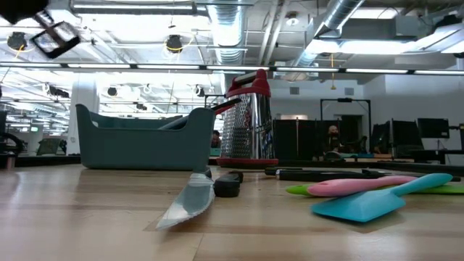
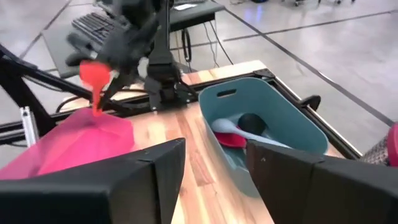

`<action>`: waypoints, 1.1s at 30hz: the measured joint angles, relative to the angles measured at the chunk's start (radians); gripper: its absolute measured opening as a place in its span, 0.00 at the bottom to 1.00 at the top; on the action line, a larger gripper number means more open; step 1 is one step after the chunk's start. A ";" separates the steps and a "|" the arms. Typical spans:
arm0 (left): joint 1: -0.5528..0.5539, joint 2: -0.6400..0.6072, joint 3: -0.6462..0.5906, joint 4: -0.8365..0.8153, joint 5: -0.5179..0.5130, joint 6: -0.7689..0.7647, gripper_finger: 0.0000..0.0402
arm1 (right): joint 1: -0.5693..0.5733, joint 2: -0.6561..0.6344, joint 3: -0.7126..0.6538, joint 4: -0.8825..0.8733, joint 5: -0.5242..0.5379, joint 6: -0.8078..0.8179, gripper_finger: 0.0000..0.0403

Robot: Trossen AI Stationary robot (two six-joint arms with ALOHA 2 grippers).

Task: Pick & Place Kitchen Items
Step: Put the orange spatula into the pink bin

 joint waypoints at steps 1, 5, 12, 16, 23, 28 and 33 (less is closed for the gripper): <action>-0.041 0.015 0.000 -0.025 -0.022 0.000 0.01 | -0.004 0.004 0.000 -0.001 -0.001 0.000 0.44; -0.189 0.088 0.000 -0.085 -0.077 0.000 0.01 | -0.006 0.020 0.000 -0.011 -0.007 0.016 0.42; -0.395 0.248 0.000 -0.088 -0.083 0.007 0.02 | -0.006 0.019 0.000 -0.023 -0.007 0.018 0.41; -0.461 0.336 0.000 -0.080 -0.086 0.027 0.02 | -0.006 0.019 0.000 -0.023 -0.007 0.018 0.41; -0.477 0.416 -0.002 -0.086 -0.089 0.025 0.04 | -0.006 0.019 0.000 -0.022 -0.007 0.019 0.41; -0.476 0.419 -0.002 -0.084 -0.137 -0.007 0.04 | -0.006 0.019 0.000 -0.022 -0.006 0.034 0.41; -0.459 0.418 -0.002 -0.083 -0.195 -0.133 0.04 | -0.006 0.019 0.000 -0.022 -0.005 0.045 0.40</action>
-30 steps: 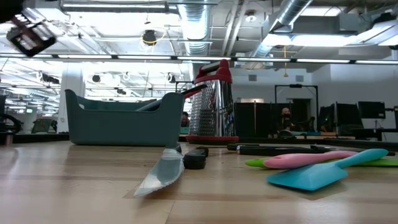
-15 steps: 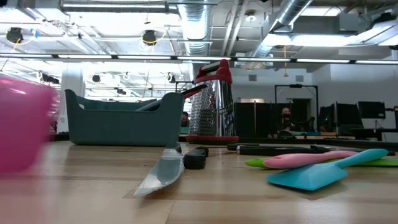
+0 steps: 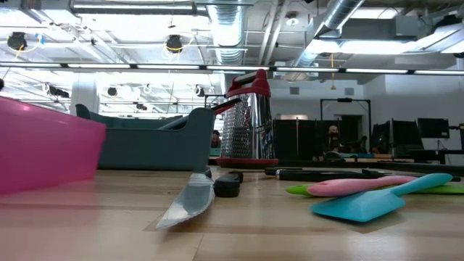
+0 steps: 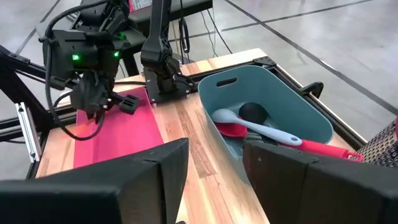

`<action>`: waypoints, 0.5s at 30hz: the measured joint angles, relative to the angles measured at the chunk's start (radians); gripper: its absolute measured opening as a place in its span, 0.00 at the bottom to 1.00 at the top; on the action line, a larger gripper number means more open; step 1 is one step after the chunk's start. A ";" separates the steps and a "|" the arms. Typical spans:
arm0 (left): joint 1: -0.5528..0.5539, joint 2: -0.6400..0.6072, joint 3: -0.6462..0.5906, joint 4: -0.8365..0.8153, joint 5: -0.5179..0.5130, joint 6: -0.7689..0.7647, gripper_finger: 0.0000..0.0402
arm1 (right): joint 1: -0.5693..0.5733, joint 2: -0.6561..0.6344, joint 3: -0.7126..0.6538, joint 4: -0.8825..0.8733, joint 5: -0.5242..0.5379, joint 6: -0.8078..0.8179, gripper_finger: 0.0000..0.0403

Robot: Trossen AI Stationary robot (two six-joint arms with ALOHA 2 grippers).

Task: Pick & Place Kitchen Items
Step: Put the orange spatula into the pink bin

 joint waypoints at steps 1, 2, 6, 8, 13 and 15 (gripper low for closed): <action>0.009 0.000 0.000 -0.001 -0.020 -0.032 0.04 | 0.000 0.000 0.000 0.000 0.000 0.000 0.40; 0.017 0.000 0.000 -0.002 -0.043 -0.065 0.04 | 0.000 0.000 0.000 0.000 0.000 0.000 0.40; 0.046 0.000 -0.006 -0.014 -0.095 -0.142 0.03 | 0.000 0.000 0.000 0.000 0.001 0.000 0.40; 0.054 0.000 -0.008 -0.034 -0.095 -0.153 0.03 | 0.000 0.000 0.000 0.000 0.001 0.000 0.40; 0.059 0.000 -0.008 -0.042 -0.096 -0.164 0.07 | 0.000 0.000 0.000 0.000 0.001 0.000 0.40; 0.059 0.000 -0.008 -0.044 -0.096 -0.164 0.10 | 0.000 0.000 0.000 0.000 0.001 0.000 0.39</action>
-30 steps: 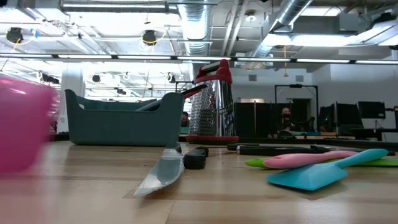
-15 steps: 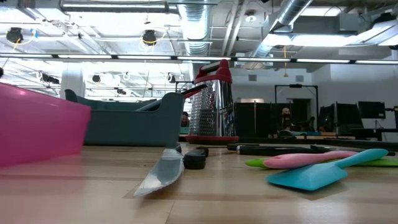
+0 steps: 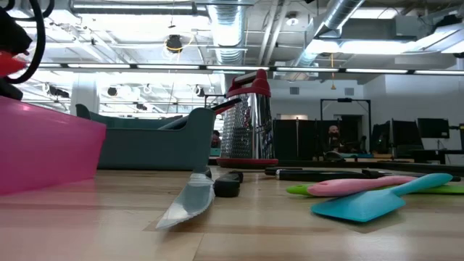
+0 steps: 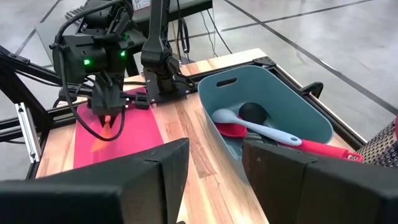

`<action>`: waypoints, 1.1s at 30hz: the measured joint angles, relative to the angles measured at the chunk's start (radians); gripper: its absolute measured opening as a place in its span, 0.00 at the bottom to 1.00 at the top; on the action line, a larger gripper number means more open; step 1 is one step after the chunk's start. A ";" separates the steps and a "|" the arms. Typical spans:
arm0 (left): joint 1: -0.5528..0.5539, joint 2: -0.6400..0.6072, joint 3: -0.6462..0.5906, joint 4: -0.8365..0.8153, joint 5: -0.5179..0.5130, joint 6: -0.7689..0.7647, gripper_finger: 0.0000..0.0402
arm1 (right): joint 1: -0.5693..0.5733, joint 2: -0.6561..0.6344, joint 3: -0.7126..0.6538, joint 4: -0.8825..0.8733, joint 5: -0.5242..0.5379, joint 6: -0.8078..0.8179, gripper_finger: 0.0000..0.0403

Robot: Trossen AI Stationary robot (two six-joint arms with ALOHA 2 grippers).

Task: Pick & Place Kitchen Items
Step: Put the orange spatula into the pink bin, then put the pink spatula into the pink bin

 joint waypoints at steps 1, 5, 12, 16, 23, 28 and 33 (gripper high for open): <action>0.000 0.000 0.000 0.000 0.000 0.000 0.13 | 0.000 0.000 0.000 0.000 0.000 0.000 0.39; 0.000 0.000 0.000 0.000 -0.001 -0.006 0.22 | 0.000 0.000 0.000 0.000 0.000 0.000 0.39; -0.024 0.000 0.000 0.002 0.049 -0.022 0.35 | 0.000 0.000 0.000 -0.001 0.000 0.000 0.39; -0.082 0.000 0.000 0.002 0.053 -0.028 0.38 | 0.000 0.000 0.000 -0.007 0.000 0.000 0.39; -0.192 0.030 0.000 0.003 0.070 -0.108 0.37 | 0.000 0.000 0.000 -0.008 0.000 0.000 0.39; -0.285 0.079 0.000 0.002 0.141 -0.175 0.37 | 0.000 0.000 0.000 -0.016 0.000 0.000 0.38; -0.354 0.097 0.002 0.018 0.167 -0.284 0.37 | 0.000 0.000 0.000 -0.077 0.000 0.008 0.38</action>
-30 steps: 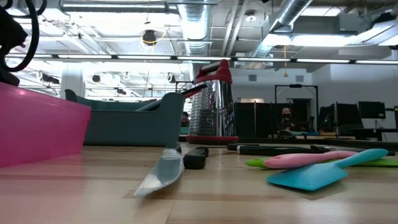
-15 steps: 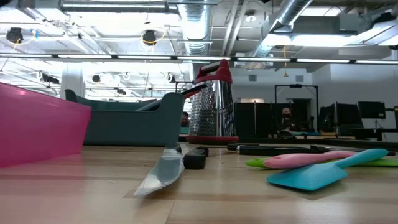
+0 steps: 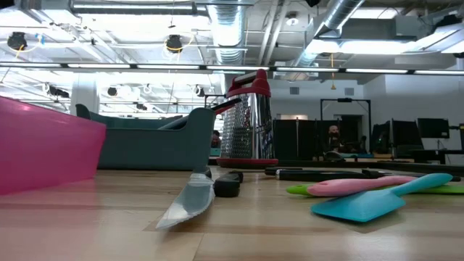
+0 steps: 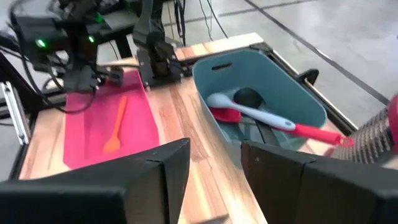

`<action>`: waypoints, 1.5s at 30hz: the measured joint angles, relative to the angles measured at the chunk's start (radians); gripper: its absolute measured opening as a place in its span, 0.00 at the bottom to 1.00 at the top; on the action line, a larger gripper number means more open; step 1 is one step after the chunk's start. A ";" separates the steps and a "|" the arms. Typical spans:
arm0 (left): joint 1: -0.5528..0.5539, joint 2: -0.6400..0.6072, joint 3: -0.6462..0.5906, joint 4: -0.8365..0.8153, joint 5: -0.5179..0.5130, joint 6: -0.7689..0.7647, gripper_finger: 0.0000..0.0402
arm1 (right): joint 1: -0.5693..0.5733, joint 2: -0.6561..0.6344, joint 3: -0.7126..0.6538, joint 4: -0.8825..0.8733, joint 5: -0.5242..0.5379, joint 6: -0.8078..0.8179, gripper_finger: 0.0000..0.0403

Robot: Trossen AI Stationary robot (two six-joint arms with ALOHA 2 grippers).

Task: Pick & Place Kitchen Items
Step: Put the pink spatula into the pink bin

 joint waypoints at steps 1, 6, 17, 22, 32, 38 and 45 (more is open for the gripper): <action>-0.006 -0.002 0.000 0.009 -0.001 -0.024 0.37 | -0.002 0.000 0.000 -0.015 0.000 0.013 0.38; -0.011 -0.024 0.008 0.022 0.011 -0.099 0.37 | -0.017 0.018 0.002 -0.157 0.001 0.120 0.38; -0.003 -0.067 0.036 0.036 -0.004 -0.119 0.36 | -0.034 0.231 0.000 -0.467 -0.111 0.339 0.50; 0.002 -0.152 0.036 0.047 -0.063 -0.155 0.36 | -0.024 0.317 0.000 -0.513 -0.263 0.325 0.60; 0.003 -0.338 0.036 0.061 -0.331 -0.190 0.36 | 0.157 0.413 0.001 -0.440 -0.321 -0.005 0.63; 0.003 -0.426 0.036 0.068 -0.543 -0.181 0.36 | 0.199 0.511 0.000 -0.363 -0.331 -0.062 0.63; 0.003 -0.478 0.036 0.074 -0.744 -0.180 0.36 | 0.218 0.593 0.005 -0.343 -0.337 -0.088 0.63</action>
